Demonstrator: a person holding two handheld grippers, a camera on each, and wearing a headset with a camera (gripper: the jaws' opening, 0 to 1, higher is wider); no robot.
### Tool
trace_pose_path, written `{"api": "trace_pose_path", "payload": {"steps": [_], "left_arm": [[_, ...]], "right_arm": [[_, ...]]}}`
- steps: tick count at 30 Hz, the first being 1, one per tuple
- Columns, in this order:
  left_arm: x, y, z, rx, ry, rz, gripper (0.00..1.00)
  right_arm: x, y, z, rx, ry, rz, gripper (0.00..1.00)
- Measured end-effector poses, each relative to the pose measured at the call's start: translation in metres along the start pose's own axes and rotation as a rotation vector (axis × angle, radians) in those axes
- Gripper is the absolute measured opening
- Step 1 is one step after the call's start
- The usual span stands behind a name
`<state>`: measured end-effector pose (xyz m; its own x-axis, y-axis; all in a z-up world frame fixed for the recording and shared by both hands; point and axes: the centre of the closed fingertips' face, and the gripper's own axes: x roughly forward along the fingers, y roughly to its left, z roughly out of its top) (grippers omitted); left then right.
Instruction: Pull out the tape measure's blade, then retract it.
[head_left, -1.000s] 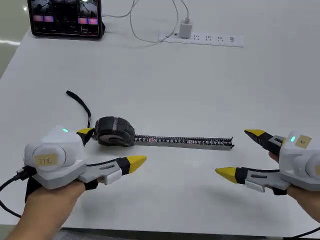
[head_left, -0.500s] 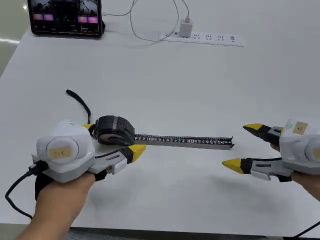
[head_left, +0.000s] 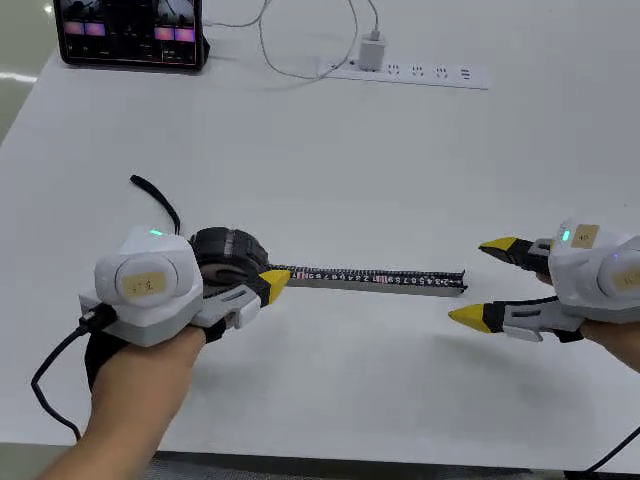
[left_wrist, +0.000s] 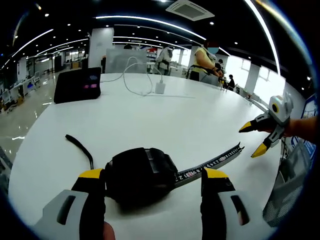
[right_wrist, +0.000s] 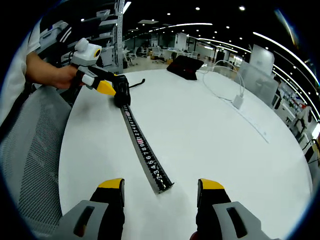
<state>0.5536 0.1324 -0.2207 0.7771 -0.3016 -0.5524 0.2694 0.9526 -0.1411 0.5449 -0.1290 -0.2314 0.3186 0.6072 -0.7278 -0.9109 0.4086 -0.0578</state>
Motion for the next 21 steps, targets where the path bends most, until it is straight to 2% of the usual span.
{"api": "trace_pose_path", "payload": {"steps": [10,16,21], "left_arm": [[0.005,0.006,-0.002,-0.004,0.015,0.056,0.70],[0.008,0.009,-0.002,-0.043,0.021,0.075,0.68],[0.009,0.012,-0.004,-0.037,0.033,0.091,0.66]], "right_arm": [[0.005,0.000,-0.005,-0.042,0.053,0.060,0.53],[0.008,0.002,-0.011,-0.066,0.093,0.101,0.51],[0.009,0.001,-0.009,-0.078,0.102,0.118,0.49]]}}
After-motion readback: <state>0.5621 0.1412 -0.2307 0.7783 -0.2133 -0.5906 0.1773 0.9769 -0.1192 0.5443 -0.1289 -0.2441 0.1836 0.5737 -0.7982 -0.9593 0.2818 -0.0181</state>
